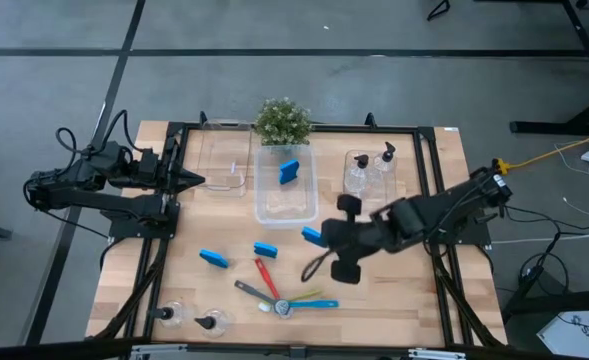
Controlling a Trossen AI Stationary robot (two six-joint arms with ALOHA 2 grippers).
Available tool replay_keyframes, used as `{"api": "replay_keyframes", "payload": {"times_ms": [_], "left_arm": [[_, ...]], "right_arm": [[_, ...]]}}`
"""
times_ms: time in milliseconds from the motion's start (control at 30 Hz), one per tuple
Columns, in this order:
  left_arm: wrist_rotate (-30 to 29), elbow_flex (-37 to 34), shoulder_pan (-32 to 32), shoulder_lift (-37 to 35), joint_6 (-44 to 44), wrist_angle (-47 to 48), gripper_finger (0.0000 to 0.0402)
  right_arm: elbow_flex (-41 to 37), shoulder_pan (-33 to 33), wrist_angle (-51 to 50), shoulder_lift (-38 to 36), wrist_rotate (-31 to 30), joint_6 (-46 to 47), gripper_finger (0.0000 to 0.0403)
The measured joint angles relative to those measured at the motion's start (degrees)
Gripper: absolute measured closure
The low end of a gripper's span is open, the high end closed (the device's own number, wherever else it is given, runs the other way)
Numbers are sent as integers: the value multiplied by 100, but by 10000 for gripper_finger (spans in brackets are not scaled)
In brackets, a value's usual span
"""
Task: Pick & Place Kitchen Sink Supplies
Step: Put the blue sponge into the middle transparent bin
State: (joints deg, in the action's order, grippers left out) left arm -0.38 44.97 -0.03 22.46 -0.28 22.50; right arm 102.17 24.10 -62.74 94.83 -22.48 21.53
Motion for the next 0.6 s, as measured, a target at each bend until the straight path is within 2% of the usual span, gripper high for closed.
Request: {"api": "replay_keyframes", "payload": {"times_ms": [333, 600], "left_arm": [[0, 0, 2, 2, -2, 0, 395], [0, 0, 0, 2, -2, 1, 396]], "right_arm": [[492, -924, 486, 4, 554, -1860, 397], [492, -1925, 598, 49, 1491, -3267, 397]]}}
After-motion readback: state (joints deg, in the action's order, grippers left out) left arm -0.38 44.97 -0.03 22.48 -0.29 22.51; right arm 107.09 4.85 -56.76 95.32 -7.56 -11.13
